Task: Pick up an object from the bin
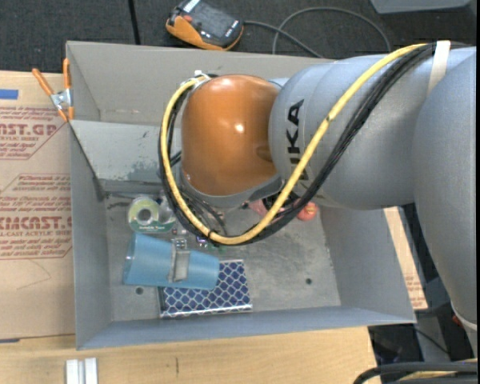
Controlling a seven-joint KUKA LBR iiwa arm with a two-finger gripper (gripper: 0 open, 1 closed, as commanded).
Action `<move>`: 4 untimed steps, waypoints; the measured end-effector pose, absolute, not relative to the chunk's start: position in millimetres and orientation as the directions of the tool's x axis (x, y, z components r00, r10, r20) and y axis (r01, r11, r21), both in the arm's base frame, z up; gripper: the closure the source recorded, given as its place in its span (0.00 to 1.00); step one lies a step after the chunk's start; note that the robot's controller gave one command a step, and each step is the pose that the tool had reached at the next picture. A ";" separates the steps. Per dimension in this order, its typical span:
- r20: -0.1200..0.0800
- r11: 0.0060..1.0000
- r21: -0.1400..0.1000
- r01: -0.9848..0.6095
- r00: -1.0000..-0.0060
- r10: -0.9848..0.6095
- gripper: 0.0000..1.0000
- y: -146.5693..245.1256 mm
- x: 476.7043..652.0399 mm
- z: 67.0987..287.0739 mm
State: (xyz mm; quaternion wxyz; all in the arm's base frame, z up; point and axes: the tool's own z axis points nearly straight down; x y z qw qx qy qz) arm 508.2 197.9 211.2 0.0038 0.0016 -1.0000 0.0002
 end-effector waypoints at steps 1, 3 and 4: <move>0.005 1.000 0.000 -0.003 -1.000 -0.003 0.00 197.5 508.5 213.2; -0.003 0.964 0.003 -0.267 -0.964 -0.267 0.00 171.5 504.2 141.6; -0.004 0.950 -0.001 -0.313 -0.950 -0.313 0.00 174.9 493.0 107.0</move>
Offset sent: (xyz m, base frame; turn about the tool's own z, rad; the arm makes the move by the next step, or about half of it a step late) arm -0.0221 -0.0013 -0.0546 -0.2480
